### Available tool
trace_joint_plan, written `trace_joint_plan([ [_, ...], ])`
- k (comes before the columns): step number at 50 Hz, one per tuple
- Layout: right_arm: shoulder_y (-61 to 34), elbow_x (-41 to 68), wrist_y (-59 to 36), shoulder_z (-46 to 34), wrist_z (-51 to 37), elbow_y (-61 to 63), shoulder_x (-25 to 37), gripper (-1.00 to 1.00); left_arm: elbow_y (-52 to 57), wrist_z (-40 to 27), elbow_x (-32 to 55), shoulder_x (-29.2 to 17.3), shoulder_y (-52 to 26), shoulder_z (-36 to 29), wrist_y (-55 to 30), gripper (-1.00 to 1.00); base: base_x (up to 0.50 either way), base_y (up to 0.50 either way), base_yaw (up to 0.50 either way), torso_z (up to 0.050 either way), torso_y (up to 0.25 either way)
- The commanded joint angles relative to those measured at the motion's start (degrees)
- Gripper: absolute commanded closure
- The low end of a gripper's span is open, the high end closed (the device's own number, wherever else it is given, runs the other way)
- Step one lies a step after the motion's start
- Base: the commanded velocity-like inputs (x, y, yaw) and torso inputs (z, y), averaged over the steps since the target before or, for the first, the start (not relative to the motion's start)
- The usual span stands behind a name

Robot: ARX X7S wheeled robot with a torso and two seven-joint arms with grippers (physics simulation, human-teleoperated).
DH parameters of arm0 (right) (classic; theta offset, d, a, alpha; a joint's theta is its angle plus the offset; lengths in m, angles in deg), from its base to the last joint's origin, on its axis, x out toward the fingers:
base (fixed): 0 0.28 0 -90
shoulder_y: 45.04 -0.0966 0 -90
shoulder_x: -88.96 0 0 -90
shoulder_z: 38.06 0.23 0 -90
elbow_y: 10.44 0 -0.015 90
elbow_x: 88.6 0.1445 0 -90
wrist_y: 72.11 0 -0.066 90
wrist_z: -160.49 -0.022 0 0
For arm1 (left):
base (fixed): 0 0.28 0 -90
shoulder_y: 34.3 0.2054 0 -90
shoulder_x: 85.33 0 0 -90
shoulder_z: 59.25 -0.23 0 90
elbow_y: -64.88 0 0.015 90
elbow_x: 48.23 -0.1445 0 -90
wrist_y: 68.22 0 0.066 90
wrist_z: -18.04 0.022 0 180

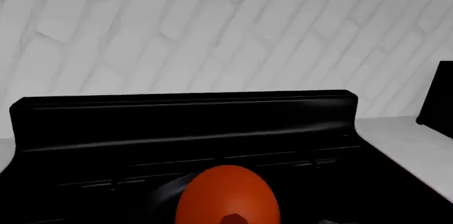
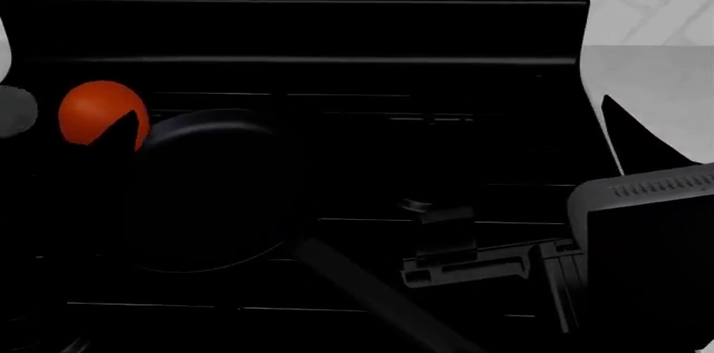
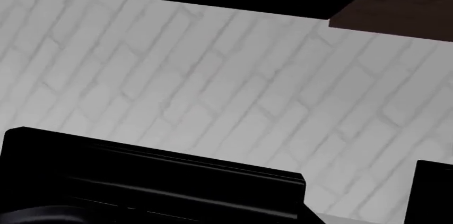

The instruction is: Pick the egg from the plate and place it in the pan.

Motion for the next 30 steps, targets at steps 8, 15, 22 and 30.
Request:
trace_joint_plan([
  [8,0.3,-2.1,0.9,0.5,0.5,0.7,-1.8,-1.00,-44.2,27.6,-22.0,9.6,-13.6,-15.1,6.3,1.00,0.00,0.00,0.00,0.000,0.000],
  [15,0.8,-1.9,1.0,0.6,-0.1,1.1,-1.8,-1.00,-56.6,34.1,-26.9,14.8,-14.6,-20.8,9.3,1.00,0.00,0.00,0.00,0.000,0.000],
  [22,2.2,-1.7,1.4,1.0,-0.9,1.6,-1.9,-1.00,-58.7,36.2,-28.5,16.7,-13.5,-24.4,8.6,1.00,0.00,0.00,0.00,0.000,0.000],
  [30,3.0,-0.9,1.3,1.5,-2.0,2.4,-1.7,-1.00,-58.5,37.0,-28.4,16.9,-12.3,-25.2,8.7,1.00,0.00,0.00,0.00,0.000,0.000],
])
